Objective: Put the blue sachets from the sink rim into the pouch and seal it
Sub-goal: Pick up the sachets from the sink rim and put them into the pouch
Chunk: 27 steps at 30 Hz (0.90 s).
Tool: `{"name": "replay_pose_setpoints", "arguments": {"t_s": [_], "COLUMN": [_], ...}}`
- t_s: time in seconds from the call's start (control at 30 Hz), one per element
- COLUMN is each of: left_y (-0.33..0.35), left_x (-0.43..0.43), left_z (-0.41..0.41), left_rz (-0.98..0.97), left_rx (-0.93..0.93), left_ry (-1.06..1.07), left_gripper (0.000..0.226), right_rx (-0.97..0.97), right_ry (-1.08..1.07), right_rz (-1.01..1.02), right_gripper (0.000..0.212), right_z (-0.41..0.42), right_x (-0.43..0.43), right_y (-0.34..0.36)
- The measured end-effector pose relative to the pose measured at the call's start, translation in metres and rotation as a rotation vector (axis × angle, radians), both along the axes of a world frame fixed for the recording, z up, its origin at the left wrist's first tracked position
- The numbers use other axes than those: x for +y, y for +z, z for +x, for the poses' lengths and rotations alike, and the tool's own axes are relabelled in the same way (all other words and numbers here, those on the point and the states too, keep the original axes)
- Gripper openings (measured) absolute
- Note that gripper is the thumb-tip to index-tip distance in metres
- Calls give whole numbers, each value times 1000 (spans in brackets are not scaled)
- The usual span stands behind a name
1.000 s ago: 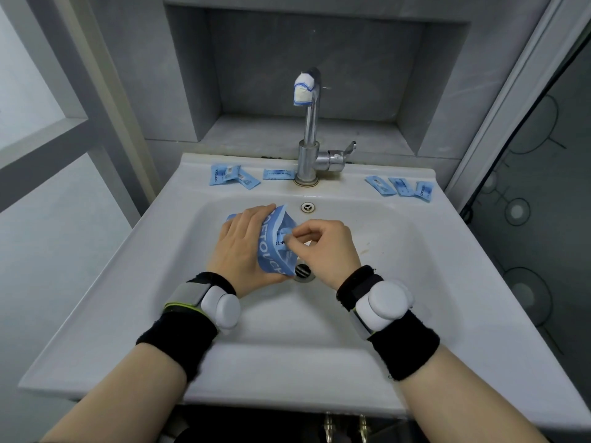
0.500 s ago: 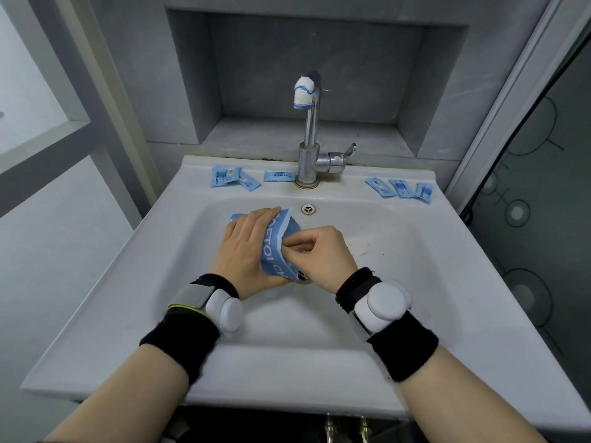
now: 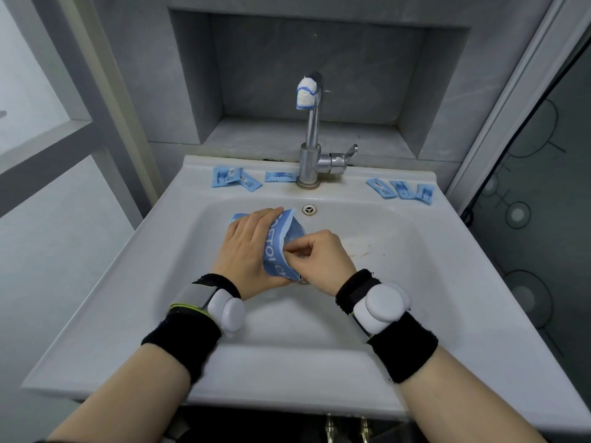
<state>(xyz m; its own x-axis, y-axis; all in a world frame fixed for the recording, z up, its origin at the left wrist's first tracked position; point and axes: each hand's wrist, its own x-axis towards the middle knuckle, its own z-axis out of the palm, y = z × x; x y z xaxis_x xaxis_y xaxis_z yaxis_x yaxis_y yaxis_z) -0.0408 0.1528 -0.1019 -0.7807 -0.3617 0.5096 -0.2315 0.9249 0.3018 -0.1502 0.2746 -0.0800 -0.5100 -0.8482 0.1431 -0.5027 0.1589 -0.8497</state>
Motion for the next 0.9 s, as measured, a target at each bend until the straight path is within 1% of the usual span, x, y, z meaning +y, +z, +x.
{"name": "replay_pose_setpoints", "arguments": {"t_s": [0.3,0.53,0.9], "left_y": [-1,1,2], "left_x": [-2,0,1], "left_z": [0,0,1], "left_rz": [-4,-21,-17], "left_rx": [-2,-5,-30], "left_ry": [-10,-14,-17], "left_gripper": [111,112,113], "right_rx": [0,-6,22], "right_ry": [7,-7,-7], "right_rz": [50,18,67], "right_gripper": [18,13,12], "right_z": [0,-2,-2], "right_x": [1,2,1], "right_y": [1,2,0]}}
